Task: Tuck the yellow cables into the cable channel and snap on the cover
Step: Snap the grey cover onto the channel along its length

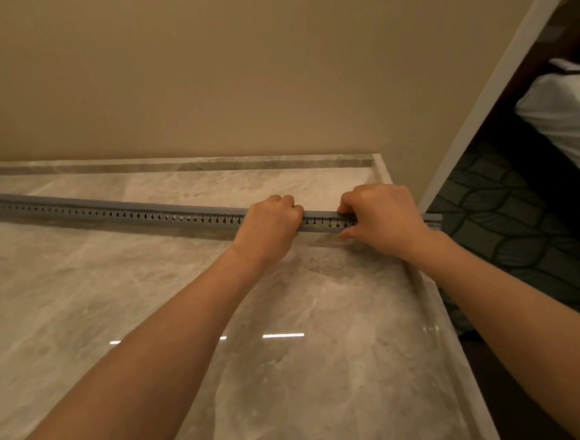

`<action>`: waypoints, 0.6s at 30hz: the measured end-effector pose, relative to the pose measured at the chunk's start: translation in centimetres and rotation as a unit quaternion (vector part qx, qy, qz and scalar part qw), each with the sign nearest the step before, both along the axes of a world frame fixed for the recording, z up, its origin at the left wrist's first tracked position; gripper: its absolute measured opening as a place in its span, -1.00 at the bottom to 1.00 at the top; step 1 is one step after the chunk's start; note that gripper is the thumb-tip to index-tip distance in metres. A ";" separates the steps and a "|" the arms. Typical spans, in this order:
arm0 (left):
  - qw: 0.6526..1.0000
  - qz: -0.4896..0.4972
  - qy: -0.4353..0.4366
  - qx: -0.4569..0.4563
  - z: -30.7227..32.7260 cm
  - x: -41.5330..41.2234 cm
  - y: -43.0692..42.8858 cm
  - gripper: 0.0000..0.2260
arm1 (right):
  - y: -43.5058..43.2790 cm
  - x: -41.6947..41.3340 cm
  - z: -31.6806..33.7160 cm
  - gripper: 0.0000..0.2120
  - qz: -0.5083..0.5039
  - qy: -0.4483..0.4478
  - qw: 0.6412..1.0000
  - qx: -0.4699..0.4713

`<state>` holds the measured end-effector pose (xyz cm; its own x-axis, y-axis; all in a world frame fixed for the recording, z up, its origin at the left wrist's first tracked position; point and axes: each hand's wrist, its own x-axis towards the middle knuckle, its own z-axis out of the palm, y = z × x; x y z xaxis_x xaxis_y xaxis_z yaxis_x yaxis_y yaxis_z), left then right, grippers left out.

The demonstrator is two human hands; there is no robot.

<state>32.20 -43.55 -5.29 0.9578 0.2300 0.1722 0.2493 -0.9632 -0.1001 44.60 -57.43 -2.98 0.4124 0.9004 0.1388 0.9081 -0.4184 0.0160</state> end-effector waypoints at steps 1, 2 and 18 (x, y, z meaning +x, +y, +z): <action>1.000 0.000 -0.002 -0.002 0.0 0.0 0.0 -0.78 | 0.3 0.1 0.2 -0.71 -0.005 0.005 1.000 -0.007; 1.000 0.001 -0.005 -0.005 -0.1 0.0 0.1 -0.77 | 0.5 0.3 0.4 -0.71 -0.008 0.012 1.000 -0.010; 1.000 0.004 -0.014 0.009 0.3 1.0 -0.7 -0.78 | 1.7 2.1 0.6 -0.71 -0.005 0.075 0.997 -0.028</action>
